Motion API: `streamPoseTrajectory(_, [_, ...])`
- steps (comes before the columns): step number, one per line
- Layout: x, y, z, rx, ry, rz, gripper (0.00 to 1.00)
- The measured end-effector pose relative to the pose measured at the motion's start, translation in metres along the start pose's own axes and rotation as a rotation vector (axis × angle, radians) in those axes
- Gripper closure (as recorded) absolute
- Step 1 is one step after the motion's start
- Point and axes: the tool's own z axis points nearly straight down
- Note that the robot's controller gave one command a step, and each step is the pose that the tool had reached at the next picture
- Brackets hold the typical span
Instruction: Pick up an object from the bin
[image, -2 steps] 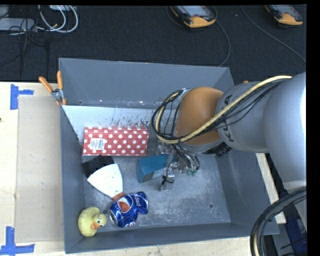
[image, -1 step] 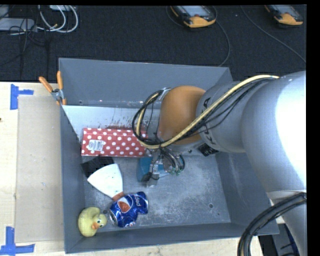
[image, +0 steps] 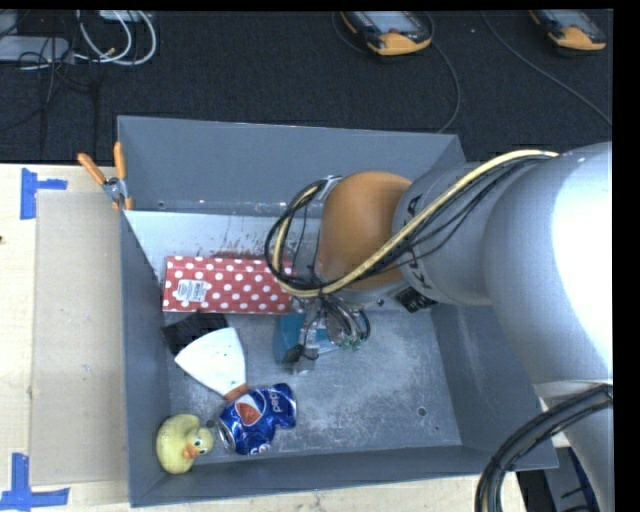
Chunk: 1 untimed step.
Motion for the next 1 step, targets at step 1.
streamPoseTrajectory(1, [0.0038, -0.0187, -0.0577, -0.005, 0.012, -0.026, 1.0])
